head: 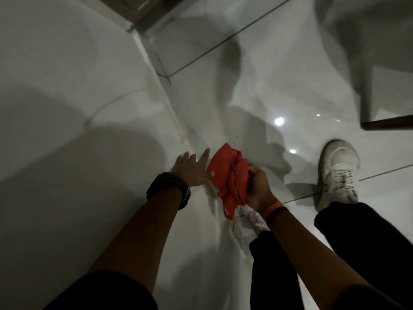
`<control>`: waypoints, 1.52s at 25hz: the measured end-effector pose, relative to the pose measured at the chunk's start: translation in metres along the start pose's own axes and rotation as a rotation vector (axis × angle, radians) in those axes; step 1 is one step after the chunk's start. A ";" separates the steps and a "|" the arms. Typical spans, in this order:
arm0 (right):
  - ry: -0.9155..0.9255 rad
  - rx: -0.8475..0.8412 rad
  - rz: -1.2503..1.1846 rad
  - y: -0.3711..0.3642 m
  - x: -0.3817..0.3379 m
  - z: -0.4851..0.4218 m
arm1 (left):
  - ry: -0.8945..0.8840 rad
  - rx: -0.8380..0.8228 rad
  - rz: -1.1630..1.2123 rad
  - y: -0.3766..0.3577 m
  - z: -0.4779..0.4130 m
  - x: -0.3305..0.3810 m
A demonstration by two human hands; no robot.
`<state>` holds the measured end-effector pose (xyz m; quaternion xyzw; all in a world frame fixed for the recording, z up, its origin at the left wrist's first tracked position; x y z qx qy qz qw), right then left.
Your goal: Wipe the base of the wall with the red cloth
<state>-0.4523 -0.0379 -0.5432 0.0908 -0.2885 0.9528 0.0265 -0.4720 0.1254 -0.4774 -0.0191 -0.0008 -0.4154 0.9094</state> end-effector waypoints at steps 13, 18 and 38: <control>0.414 -0.267 0.509 -0.182 -0.206 0.189 | -0.660 1.231 0.737 0.136 0.253 0.135; 0.772 -0.168 0.914 -0.242 -0.268 0.322 | -0.823 1.161 0.739 0.177 0.351 0.191; 0.813 0.981 1.806 -0.173 -0.506 0.545 | -0.648 0.915 0.241 0.275 0.402 0.513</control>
Point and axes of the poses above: each hand's wrist, its own z-axis away from the middle knuckle, its own y-axis out of the back of the hand, x = y × z, the point moved 7 cm from there along -z, towards the middle knuckle, and after that the axes turned 10 degrees about -x, right-handed, at the moved point
